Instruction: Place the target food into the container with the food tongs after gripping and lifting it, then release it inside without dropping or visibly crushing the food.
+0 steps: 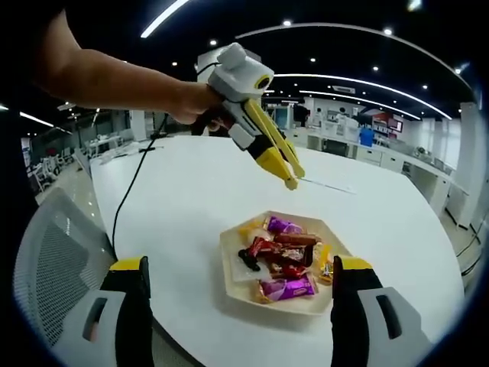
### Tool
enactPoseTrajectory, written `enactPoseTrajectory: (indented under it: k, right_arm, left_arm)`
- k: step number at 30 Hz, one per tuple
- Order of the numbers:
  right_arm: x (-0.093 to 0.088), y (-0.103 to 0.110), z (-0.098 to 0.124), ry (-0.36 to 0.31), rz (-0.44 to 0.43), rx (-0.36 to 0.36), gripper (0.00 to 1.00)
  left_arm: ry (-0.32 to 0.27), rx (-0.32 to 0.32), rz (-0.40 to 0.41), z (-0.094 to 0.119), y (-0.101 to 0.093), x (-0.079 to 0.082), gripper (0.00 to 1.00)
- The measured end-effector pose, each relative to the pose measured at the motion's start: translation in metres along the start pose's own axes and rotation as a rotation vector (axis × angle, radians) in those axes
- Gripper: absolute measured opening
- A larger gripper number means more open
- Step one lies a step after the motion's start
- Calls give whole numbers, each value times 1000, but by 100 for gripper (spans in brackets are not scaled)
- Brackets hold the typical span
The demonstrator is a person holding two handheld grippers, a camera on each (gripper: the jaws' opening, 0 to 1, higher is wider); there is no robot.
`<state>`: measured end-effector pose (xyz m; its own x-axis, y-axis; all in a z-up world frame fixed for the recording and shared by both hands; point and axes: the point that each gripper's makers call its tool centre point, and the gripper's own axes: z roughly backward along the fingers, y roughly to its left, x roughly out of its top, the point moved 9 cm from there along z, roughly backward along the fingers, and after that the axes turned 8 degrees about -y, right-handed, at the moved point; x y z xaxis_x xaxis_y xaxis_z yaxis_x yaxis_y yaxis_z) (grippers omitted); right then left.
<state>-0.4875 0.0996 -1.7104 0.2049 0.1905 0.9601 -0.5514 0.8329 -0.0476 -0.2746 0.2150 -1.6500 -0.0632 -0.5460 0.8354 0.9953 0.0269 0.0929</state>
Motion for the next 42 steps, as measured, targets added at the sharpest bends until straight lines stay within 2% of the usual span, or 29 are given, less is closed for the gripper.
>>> enactPoseTrajectory:
  k: [3, 5, 6, 9, 11, 19, 22, 25, 29, 32, 33, 34, 37, 42]
  right_arm:
    - [0, 0, 0, 0, 0, -2, 98]
    - [0, -3, 1, -6, -16, -12, 98]
    - [0, -5, 2, -10, -25, -26, 98]
    - [0, -7, 3, -17, -33, -49, 98]
    - [0, -8, 4, -20, -43, -54, 98]
    - [0, -5, 2, -7, -28, -27, 98]
    - [0, -4, 1, -9, -25, -21, 98]
    - [0, -3, 1, -8, -22, -15, 98]
    - [0, -3, 1, -10, -25, -13, 98]
    - [1, -3, 1, -16, -28, -7, 98]
    - [1, -2, 1, -20, -32, -4, 98]
    - [2, -2, 1, -21, -31, -2, 99]
    - [2, 2, -1, -13, 1, 14, 99]
    - [3, 2, 0, -17, 3, 20, 99]
  left_arm:
    - [-23, 2, 19, 7, 1, 3, 27]
    - [-89, 5, 59, 14, -2, 8, 27]
    - [-110, 15, 54, 20, -2, 7, 27]
    - [-111, 18, 50, 30, -7, 2, 27]
    - [-142, 36, 60, 38, -9, 1, 27]
    - [-185, 81, 75, 68, -16, -7, 27]
    - [-191, 102, 70, 78, -20, -13, 27]
    - [-200, 155, 79, 92, -21, -20, 27]
    - [-221, 165, 86, 107, -29, -29, 27]
    - [-272, 183, 77, 115, -37, -27, 27]
    - [-291, 174, 81, 118, -41, -27, 27]
    - [-335, 150, 96, 120, -47, -26, 27]
    - [-318, 171, 83, 128, -57, -32, 27]
    - [-326, 178, 100, 135, -72, -43, 27]
